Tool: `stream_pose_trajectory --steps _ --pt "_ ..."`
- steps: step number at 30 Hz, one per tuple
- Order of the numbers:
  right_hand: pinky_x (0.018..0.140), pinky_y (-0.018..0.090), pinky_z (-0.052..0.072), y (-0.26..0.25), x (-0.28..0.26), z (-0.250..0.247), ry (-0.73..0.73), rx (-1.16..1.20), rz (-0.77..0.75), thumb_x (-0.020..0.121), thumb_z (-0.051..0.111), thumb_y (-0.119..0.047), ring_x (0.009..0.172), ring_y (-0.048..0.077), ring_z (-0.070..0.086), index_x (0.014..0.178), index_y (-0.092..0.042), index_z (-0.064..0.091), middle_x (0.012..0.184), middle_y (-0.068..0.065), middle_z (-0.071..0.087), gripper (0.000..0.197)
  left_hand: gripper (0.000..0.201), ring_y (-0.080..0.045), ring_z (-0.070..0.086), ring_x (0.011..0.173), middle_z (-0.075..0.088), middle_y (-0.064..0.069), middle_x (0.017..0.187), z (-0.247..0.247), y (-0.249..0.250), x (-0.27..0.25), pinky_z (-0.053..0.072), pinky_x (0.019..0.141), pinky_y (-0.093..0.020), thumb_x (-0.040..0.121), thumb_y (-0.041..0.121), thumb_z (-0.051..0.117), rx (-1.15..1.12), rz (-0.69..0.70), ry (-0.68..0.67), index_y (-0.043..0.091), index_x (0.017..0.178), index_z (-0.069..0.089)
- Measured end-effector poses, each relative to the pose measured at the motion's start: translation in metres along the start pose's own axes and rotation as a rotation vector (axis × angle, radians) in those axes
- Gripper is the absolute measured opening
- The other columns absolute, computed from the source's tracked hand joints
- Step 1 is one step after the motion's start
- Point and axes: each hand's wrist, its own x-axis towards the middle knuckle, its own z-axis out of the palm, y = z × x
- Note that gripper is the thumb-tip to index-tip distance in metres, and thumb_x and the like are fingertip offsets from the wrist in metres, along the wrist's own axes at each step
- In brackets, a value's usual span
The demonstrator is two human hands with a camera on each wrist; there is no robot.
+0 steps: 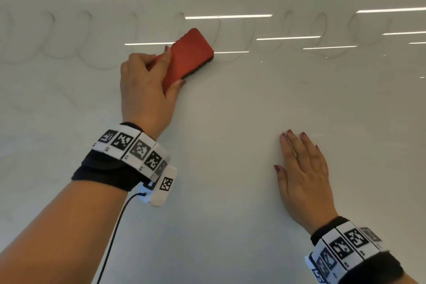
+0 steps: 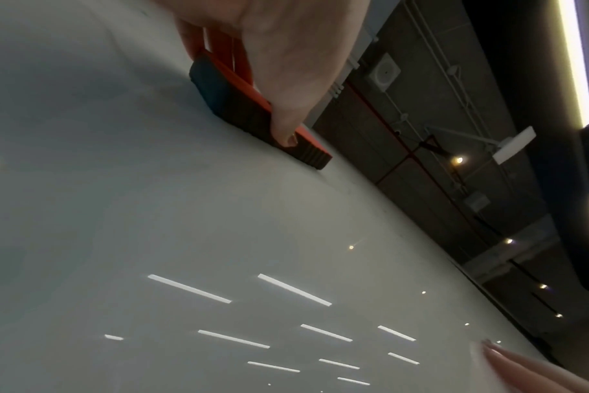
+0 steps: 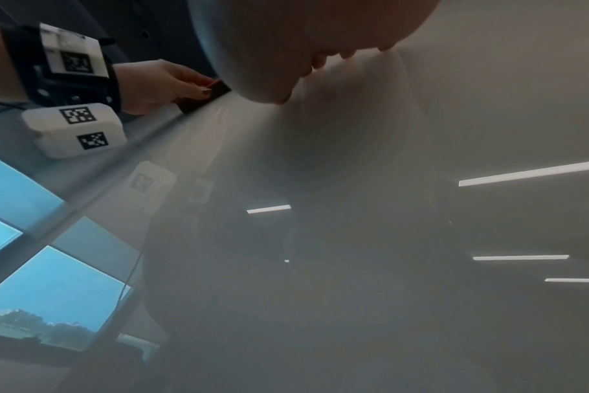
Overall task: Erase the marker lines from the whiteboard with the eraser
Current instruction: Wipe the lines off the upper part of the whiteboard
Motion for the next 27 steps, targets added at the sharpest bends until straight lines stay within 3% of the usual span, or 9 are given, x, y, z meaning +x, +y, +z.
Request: stream_pose_trajectory --steps 3,8,12,15,19,23,27 --pt "0.115 0.047 0.019 0.005 0.004 -0.003 -0.012 -0.029 0.004 0.096 0.034 -0.033 0.143 0.028 0.019 0.147 -0.015 0.031 0.153 0.006 0.029 0.055 0.058 -0.035 0.045 0.103 0.049 -0.018 0.115 0.008 0.013 -0.017 0.036 0.092 -0.036 0.084 0.035 0.064 -0.014 0.051 -0.010 0.017 0.136 0.048" --pt "0.113 0.051 0.022 0.008 0.003 0.000 0.008 -0.062 -0.012 0.095 0.035 -0.033 0.142 0.032 0.022 0.146 -0.015 0.034 0.152 0.009 0.031 0.054 0.057 -0.031 0.049 0.099 0.055 -0.014 0.108 0.034 0.064 -0.055 0.042 0.086 -0.039 0.079 0.038 0.067 -0.047 0.267 -0.112 0.019 0.131 0.054" --pt "0.113 0.051 0.022 0.007 0.002 0.001 0.019 -0.061 -0.016 0.095 0.036 -0.033 0.141 0.032 0.023 0.146 -0.016 0.032 0.151 0.009 0.032 0.054 0.056 -0.030 0.051 0.098 0.057 -0.013 0.107 0.043 0.083 -0.041 0.044 0.084 -0.039 0.079 0.040 0.065 -0.031 0.308 -0.100 0.019 0.130 0.055" --pt "0.114 0.049 0.021 0.008 0.002 0.000 0.014 -0.058 -0.023 0.096 0.034 -0.036 0.142 0.031 0.023 0.147 -0.019 0.029 0.152 0.007 0.030 0.054 0.058 -0.035 0.051 0.093 0.055 -0.016 0.106 0.039 0.076 0.000 0.044 0.081 -0.040 0.078 0.040 0.067 -0.012 0.215 -0.055 0.018 0.130 0.055" --pt "0.112 0.047 0.022 0.015 0.003 -0.004 0.006 -0.063 -0.061 0.096 0.035 -0.042 0.141 0.030 0.025 0.147 -0.020 0.030 0.151 0.005 0.031 0.055 0.060 -0.036 0.047 0.101 0.050 -0.019 0.112 0.021 0.044 0.043 0.037 0.089 -0.039 0.081 0.044 0.062 0.009 -0.006 0.018 0.020 0.135 0.049" --pt "0.109 0.047 0.026 0.023 0.003 -0.008 -0.004 -0.062 -0.114 0.095 0.039 -0.042 0.140 0.029 0.027 0.145 -0.018 0.036 0.151 0.005 0.031 0.056 0.063 -0.035 0.042 0.111 0.044 -0.018 0.122 0.005 0.012 0.047 0.033 0.098 -0.036 0.084 0.046 0.060 0.043 -0.180 0.098 0.023 0.139 0.043" --pt "0.111 0.046 0.024 0.027 0.003 -0.010 -0.022 -0.060 -0.137 0.095 0.037 -0.042 0.141 0.028 0.026 0.145 -0.018 0.037 0.152 0.004 0.030 0.055 0.062 -0.032 0.040 0.113 0.042 -0.015 0.124 0.011 0.023 0.045 0.031 0.099 -0.031 0.084 0.043 0.061 -0.014 -0.281 0.133 0.024 0.140 0.042"
